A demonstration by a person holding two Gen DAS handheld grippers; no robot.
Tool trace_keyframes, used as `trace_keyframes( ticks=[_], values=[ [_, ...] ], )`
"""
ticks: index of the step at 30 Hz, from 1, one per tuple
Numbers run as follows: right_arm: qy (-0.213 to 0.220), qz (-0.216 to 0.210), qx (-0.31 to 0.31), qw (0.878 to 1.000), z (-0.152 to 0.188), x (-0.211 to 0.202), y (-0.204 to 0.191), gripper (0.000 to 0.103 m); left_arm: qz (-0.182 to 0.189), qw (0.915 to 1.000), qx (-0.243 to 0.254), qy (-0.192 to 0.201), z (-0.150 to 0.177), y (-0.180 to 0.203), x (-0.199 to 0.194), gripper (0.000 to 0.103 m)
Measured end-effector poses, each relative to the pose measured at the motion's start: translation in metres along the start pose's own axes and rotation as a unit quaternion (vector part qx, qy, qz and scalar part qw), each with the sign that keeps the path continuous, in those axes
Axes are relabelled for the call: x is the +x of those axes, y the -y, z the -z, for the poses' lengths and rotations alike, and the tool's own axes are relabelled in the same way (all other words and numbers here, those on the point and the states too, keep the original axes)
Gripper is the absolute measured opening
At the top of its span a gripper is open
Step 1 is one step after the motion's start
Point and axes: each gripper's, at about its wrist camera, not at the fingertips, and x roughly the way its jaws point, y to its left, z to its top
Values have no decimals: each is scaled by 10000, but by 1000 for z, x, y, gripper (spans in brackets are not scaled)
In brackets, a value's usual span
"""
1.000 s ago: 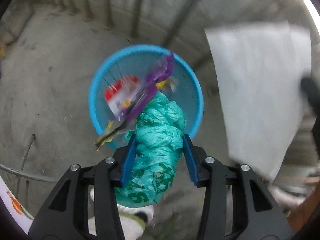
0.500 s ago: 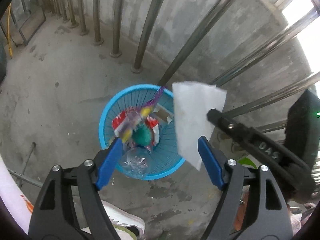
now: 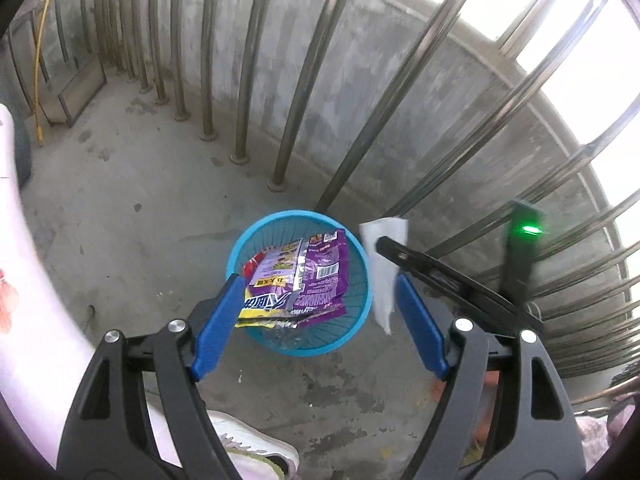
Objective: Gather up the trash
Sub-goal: 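Carry teal bag and tissue over the wastebasket and open both tools, then move both tools back over the table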
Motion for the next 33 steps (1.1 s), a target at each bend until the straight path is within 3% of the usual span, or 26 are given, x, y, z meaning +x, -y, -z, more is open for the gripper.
trace_keyframes(
  ticks=[4, 9, 12, 17, 20, 23, 24, 27, 33],
  values=[
    [-377, 196, 185, 9989, 0, 31, 22, 66, -43, 9995, -47, 312, 15, -8, -48, 73],
    [-1216, 992, 117, 9875, 11, 77, 49, 68, -102, 9970, -302, 698, 38, -33, -109, 77],
    [-1265, 1222, -83, 9844, 17, 77, 48, 68, -223, 9940, -521, 939, 55, -52, -140, 78],
    [-1048, 1028, -6, 9892, 23, 64, 46, 68, -388, 9879, -857, 1235, 90, -78, -184, 78],
    [-818, 962, -46, 9920, 27, 52, 38, 68, -400, 9850, -980, 1366, 109, -89, -205, 78],
    [-172, 1092, -261, 9935, 27, 22, 18, 68, -496, 9820, -1064, 1478, 129, -95, -224, 78],
    [235, 1148, -362, 9924, 26, 4, 8, 68, -555, 9807, -1066, 1543, 135, -98, -232, 78],
    [1262, 1092, -742, 9832, 31, -52, -34, 68, -764, 9758, -1062, 1750, 154, -103, -258, 78],
    [2233, 370, -1868, 9560, 55, -132, -132, 68, -966, 9587, -1372, 2298, 194, -114, -305, 78]
  ],
)
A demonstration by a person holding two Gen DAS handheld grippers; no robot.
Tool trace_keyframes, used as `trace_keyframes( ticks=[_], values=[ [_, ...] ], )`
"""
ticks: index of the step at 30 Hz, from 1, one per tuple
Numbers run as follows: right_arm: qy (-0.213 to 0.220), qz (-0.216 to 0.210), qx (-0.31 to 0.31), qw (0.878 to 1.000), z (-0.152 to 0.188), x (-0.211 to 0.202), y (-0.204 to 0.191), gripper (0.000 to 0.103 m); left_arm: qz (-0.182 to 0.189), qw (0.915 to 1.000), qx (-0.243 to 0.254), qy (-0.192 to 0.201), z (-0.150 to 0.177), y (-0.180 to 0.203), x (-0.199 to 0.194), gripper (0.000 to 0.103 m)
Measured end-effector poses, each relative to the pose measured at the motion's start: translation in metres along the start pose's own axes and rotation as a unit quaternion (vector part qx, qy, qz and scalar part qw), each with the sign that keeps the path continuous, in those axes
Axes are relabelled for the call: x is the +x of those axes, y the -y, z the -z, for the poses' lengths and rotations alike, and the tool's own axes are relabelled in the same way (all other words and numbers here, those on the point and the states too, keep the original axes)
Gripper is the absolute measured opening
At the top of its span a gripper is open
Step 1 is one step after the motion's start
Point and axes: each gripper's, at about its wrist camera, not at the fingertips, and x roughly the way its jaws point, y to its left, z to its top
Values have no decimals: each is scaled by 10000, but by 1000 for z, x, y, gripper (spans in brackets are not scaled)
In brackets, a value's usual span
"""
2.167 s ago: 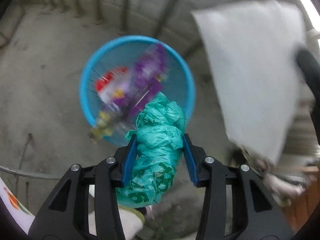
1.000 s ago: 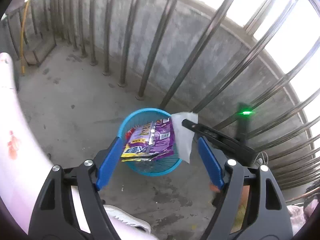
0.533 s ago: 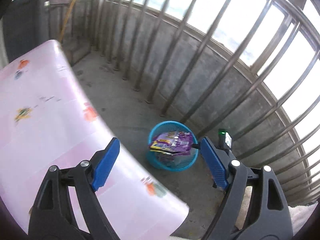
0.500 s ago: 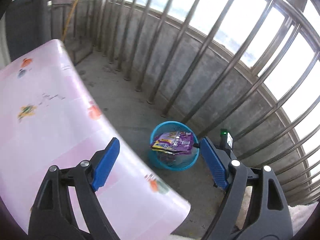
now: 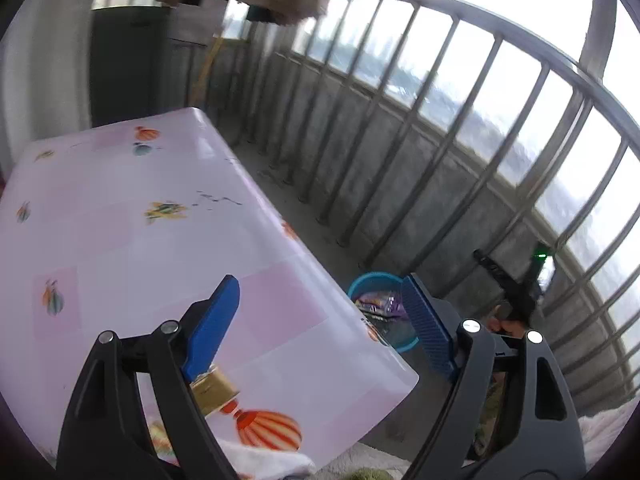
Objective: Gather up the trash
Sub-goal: 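Move both tools back over the table, then grasp the yellow Enaak snack packet with the left tool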
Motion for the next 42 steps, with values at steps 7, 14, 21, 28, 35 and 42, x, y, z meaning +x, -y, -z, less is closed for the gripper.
trace_keyframes(
  ticks=[7, 14, 21, 28, 35, 42],
  values=[
    [141, -1222, -1329, 9835, -6, -48, -123, 93, -677, 9942, -241, 798, 32, -33, -67, 79],
    [-305, -2175, -2364, 9465, 46, -62, -234, 96, -1356, 9813, -851, 1066, 68, -76, -109, 79],
    [-249, -2101, -3720, 9038, 99, -96, -317, 96, -1505, 9748, -1324, 977, 104, -107, -120, 79],
    [-66, -2322, -4398, 8675, 127, -132, -346, 96, -1575, 9743, -1336, 897, 129, -125, -118, 79],
    [-732, -3042, -3277, 8915, 106, -138, -325, 96, -1697, 9743, -1268, 764, 154, -129, -129, 79],
    [-2171, -3057, -2464, 8937, 136, -100, -295, 83, -1297, 9801, -1333, 689, 176, -125, -136, 79]
  ],
)
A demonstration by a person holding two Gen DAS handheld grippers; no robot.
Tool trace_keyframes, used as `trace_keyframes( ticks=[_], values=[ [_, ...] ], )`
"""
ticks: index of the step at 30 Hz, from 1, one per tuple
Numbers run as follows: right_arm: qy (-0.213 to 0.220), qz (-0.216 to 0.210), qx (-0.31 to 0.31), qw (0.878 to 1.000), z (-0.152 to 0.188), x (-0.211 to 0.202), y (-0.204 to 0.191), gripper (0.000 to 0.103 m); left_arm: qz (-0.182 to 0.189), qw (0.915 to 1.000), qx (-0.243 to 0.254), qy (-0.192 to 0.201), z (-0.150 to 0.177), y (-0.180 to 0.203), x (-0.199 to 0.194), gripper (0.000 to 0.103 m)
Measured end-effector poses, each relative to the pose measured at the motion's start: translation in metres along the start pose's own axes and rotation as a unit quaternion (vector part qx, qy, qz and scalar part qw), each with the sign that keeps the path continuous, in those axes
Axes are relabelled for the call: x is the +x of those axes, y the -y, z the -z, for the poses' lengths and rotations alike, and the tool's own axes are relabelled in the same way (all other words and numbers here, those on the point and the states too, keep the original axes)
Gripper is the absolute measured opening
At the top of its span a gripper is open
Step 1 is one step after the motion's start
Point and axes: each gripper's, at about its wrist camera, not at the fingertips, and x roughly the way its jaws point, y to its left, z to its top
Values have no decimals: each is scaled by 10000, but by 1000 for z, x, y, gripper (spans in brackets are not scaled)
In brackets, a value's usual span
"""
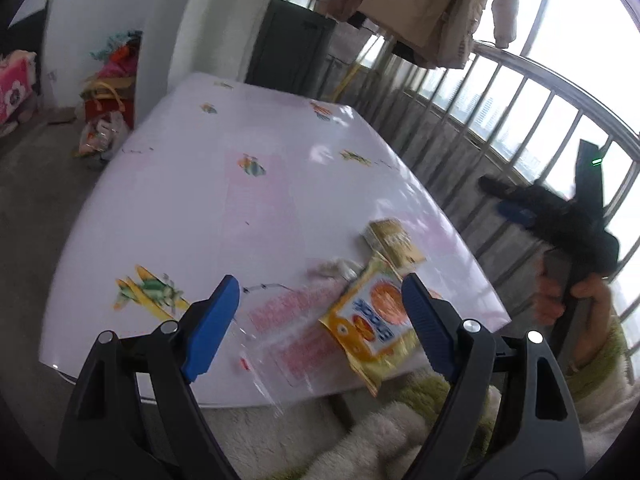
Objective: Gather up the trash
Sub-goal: 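Grasp the yellow Enaak snack packet with the left tool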
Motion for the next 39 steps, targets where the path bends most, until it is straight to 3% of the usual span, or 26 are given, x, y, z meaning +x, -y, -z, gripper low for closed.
trace_keyframes(
  ticks=[4, 7, 11, 16, 20, 26, 32, 39],
  values=[
    [-629, -307, 322, 9970, 17, 16, 9, 71, 222, 9995, 211, -52, 4, 11, 5, 76],
    [-1006, -222, 159, 9946, 24, 27, 5, 69, 289, 9986, 388, -216, 13, 20, 12, 68],
    [-1340, -418, -72, 9901, 38, 37, -8, 62, 404, 9961, 580, -522, 26, 27, 16, 56],
    [-1636, -514, -112, 9851, 52, 50, -7, 39, 193, 9940, 479, -967, 32, 26, 36, 47],
    [-1687, -660, -131, 9834, 54, 46, -3, 38, 285, 9930, 630, -962, 28, 36, 47, 49],
    [-1808, -967, -411, 9779, 65, 35, -5, 38, 69, 9920, 683, -1063, 22, 42, 54, 50],
    [-1810, -1310, -327, 9742, 60, 43, -13, 38, -318, 9933, 265, -1083, 18, 22, 50, 50],
    [-1689, -1543, -521, 9721, 56, 47, -33, 38, -142, 9905, -359, -1320, 28, -1, 61, 50]
  ],
)
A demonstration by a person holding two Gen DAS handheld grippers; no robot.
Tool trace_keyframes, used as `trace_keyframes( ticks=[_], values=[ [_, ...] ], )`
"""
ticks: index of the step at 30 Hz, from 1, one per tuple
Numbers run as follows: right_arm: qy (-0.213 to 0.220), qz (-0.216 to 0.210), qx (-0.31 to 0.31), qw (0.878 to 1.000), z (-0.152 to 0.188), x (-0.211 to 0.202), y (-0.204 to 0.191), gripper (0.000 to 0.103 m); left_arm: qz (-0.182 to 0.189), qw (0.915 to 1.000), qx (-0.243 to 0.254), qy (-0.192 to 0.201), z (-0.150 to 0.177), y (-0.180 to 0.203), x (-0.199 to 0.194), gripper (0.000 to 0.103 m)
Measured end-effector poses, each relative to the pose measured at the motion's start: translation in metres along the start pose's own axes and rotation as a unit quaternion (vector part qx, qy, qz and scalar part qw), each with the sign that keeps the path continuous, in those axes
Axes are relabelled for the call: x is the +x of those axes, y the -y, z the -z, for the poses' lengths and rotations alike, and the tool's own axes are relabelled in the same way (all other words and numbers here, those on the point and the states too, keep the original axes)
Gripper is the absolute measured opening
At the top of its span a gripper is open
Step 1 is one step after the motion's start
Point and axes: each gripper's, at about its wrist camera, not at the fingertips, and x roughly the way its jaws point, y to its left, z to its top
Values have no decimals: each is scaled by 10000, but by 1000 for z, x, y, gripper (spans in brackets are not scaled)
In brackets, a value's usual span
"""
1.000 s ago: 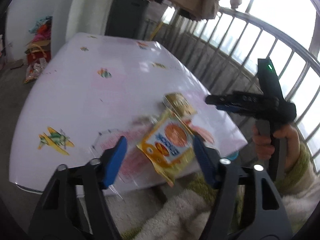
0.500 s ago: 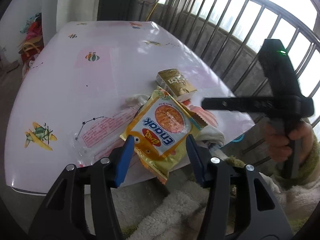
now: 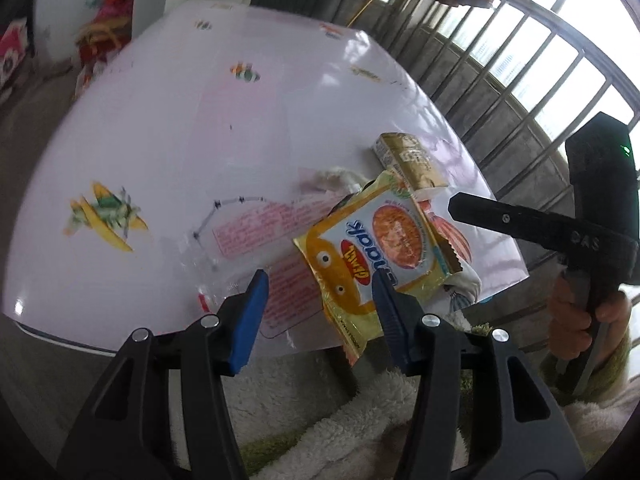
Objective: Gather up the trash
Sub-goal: 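Grasp the yellow Enaak snack packet with the left tool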
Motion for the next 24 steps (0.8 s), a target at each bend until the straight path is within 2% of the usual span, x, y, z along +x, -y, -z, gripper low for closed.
trace_keyframes(
  ticks=[3, 4, 7, 10, 12, 13, 14, 16, 19, 21, 24],
  values=[
    [-184, 33, -49, 9998, 5, 21, -6, 37, 226, 9995, -196, -44, -1, -6, 9, 43],
    [-234, 60, -39, 9997, 7, 24, -4, 30, 329, 9991, -262, -71, -1, -8, 12, 40],
    [-358, 66, 21, 9993, 11, 35, -3, 21, 646, 9967, -481, -65, -6, -15, 16, 30],
    [-345, 36, 106, 9993, 11, 39, -1, 17, 1200, 9900, -725, 157, -10, -19, 8, 29],
    [-353, -21, 206, 9992, 11, 41, 3, 16, 1654, 9824, -792, 346, -13, -20, 3, 29],
    [-355, -48, 251, 9990, 12, 42, 5, 16, 1748, 9807, -797, 370, -14, -19, 2, 29],
    [-355, -78, 296, 9989, 13, 43, 6, 15, 1752, 9807, -795, 360, -13, -19, 4, 29],
    [-348, -146, 384, 9985, 12, 44, 9, 15, 1532, 9847, -815, 181, -10, -18, 15, 29],
    [-355, -161, 397, 9985, 12, 45, 9, 15, 1279, 9878, -890, -76, -7, -23, 31, 16],
    [-346, -184, 382, 9985, 11, 43, 9, 15, 1301, 9872, -923, -71, -9, -26, 32, 9],
    [-227, -238, 319, 9989, 6, 33, 6, 16, 1379, 9863, -903, 50, -15, -26, 26, 6]
  ],
)
